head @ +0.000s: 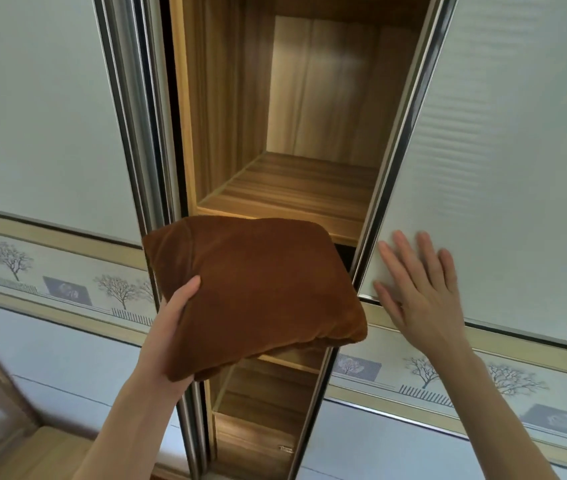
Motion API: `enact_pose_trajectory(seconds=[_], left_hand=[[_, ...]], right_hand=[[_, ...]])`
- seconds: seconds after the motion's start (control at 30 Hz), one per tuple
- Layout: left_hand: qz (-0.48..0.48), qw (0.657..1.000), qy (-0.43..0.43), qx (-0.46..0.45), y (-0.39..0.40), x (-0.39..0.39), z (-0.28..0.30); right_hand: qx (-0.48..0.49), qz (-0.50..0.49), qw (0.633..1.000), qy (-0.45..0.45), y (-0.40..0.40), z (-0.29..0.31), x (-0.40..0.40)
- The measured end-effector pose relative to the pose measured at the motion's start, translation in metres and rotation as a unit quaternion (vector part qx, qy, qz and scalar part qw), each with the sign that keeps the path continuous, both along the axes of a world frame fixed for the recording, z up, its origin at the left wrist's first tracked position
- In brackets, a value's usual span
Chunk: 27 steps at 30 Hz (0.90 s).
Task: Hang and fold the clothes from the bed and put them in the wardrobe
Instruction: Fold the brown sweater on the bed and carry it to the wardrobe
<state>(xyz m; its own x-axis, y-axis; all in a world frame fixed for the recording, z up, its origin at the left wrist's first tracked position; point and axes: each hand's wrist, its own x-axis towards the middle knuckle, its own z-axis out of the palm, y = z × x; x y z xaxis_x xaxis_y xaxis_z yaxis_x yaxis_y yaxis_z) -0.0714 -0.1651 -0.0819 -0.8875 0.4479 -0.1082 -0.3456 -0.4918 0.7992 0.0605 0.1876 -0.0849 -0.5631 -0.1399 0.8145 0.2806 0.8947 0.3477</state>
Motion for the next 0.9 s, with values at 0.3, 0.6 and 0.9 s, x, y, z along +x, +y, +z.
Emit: enact_pose_trajectory(seconds=[0.3,0.6,0.9], left_hand=[[-0.006,1.000,-0.007,-0.002,0.032,0.005,0.009],[-0.068,0.997,-0.013,-0.017,0.046,-0.002,0.025],[-0.119,0.993,-0.008,-0.025,0.086,0.000,0.040]], right_hand=[[-0.040,-0.048,0.998,0.001,0.022,-0.004,0.046],[-0.141,-0.092,0.985,0.042,0.027,-0.018,0.074],[-0.233,-0.192,0.952,0.055,0.019,-0.015,0.102]])
